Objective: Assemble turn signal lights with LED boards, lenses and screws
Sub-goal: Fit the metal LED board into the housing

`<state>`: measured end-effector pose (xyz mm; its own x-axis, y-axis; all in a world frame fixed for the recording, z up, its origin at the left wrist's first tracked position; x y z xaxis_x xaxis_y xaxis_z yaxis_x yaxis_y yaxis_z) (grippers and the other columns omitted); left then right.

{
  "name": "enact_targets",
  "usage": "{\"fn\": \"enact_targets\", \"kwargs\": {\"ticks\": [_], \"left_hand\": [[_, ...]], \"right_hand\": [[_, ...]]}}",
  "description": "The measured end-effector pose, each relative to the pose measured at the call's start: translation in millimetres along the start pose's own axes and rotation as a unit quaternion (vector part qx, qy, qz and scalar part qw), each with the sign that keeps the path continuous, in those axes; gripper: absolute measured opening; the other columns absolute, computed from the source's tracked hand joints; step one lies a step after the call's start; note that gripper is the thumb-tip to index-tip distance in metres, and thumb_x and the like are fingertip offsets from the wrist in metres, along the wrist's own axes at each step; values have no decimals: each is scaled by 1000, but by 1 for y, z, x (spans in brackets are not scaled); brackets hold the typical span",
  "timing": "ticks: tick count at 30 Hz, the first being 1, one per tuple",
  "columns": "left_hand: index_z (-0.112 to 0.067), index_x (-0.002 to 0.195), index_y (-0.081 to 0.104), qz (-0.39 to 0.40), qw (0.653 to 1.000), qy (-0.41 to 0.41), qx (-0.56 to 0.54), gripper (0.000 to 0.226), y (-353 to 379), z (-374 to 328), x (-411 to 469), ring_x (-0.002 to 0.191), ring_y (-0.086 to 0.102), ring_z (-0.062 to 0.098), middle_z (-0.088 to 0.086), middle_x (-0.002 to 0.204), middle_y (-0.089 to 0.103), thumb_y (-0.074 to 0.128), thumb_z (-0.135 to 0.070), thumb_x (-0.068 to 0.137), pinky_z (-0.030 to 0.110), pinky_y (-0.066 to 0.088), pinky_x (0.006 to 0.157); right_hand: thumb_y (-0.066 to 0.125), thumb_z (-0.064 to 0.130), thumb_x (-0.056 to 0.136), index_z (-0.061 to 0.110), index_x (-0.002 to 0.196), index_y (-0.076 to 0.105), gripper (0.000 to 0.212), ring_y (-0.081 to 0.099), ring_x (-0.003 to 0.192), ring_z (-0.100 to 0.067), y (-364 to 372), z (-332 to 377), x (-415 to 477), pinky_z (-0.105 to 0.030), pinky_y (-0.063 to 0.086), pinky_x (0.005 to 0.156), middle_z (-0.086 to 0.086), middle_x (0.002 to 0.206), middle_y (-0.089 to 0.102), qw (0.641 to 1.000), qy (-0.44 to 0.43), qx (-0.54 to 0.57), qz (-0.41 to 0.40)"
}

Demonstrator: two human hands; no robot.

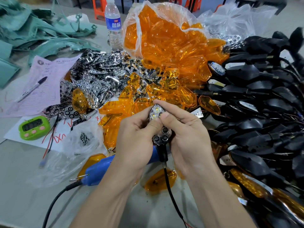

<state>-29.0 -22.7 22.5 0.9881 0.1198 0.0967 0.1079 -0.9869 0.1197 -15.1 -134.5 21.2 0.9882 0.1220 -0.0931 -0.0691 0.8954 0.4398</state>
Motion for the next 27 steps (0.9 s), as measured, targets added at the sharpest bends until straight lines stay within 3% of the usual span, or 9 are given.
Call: {"fn": "enact_targets", "kwargs": {"ticks": [3, 5, 8, 11, 14, 19, 23, 27], "left_hand": [[-30, 97, 81, -10, 1000, -27, -12, 22, -1, 6, -1, 85, 69, 29, 15, 95, 76, 62, -21, 91, 63, 56, 83], [-25, 95, 80, -18, 999, -39, -29, 21, -4, 8, 0, 84, 69, 25, 16, 93, 76, 61, -20, 91, 55, 58, 78], [-23, 96, 82, -19, 995, -73, -64, 23, -7, 10, 2, 82, 73, 21, 9, 91, 79, 60, -14, 97, 35, 59, 66], [-19, 95, 83, -11, 989, -125, -84, 28, -11, 11, 2, 79, 74, 20, 9, 92, 80, 58, -8, 98, 29, 58, 62], [-20, 88, 84, -7, 993, -120, -7, 26, -21, 2, 8, 72, 74, 13, 5, 85, 80, 64, -5, 91, 23, 56, 59], [-34, 85, 84, 36, 990, -108, 85, 24, -29, -6, 17, 76, 71, 6, -3, 85, 80, 69, -17, 91, 30, 58, 72], [-26, 95, 84, 70, 991, -95, 71, 22, -21, -5, 17, 85, 76, 15, 3, 93, 81, 63, -21, 102, 29, 63, 73], [-24, 99, 83, 58, 991, -81, 94, 21, -22, -4, 17, 93, 77, 23, 3, 94, 81, 64, -15, 101, 46, 65, 84]], "right_hand": [[52, -5, 100, 21, 129, 72, 44, 75, 103, -17, -1, -5, -5, -26, 60, 77, -7, 119, 77, 997, 47, -7, 67], [52, -12, 97, 33, 135, 66, 61, 72, 113, -13, -5, -9, -9, -24, 58, 81, -1, 125, 75, 995, 43, -51, 78], [57, -6, 99, 38, 127, 70, 53, 73, 110, -20, -9, -9, -14, -29, 60, 81, 0, 120, 76, 992, 1, -107, 63], [63, 8, 93, 41, 124, 70, 46, 71, 115, -22, -9, -6, -15, -43, 61, 88, 6, 121, 75, 987, -32, -151, 46], [62, 9, 95, 32, 127, 70, 41, 74, 109, -23, -9, -7, -17, -48, 63, 83, 3, 121, 76, 988, -20, -146, 48], [60, -1, 100, 36, 112, 76, 42, 78, 96, -22, -15, -4, -20, -34, 64, 72, 2, 110, 79, 988, -20, -146, 36], [63, -6, 96, 46, 97, 79, 54, 78, 97, -18, -15, 1, -22, -35, 65, 74, 6, 107, 80, 986, -48, -157, 13], [68, -7, 92, 37, 109, 76, 48, 77, 103, -15, -17, 3, -25, -35, 64, 85, 7, 108, 80, 983, -64, -172, -1]]}}
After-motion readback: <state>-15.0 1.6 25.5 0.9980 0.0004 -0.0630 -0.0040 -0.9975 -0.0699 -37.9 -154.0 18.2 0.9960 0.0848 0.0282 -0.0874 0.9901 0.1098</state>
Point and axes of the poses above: each hand's wrist, its own x-axis towards the middle knuckle, its own y-axis out of the palm, z = x × y, the point moved 8 cm from there along x, towards the middle knuckle
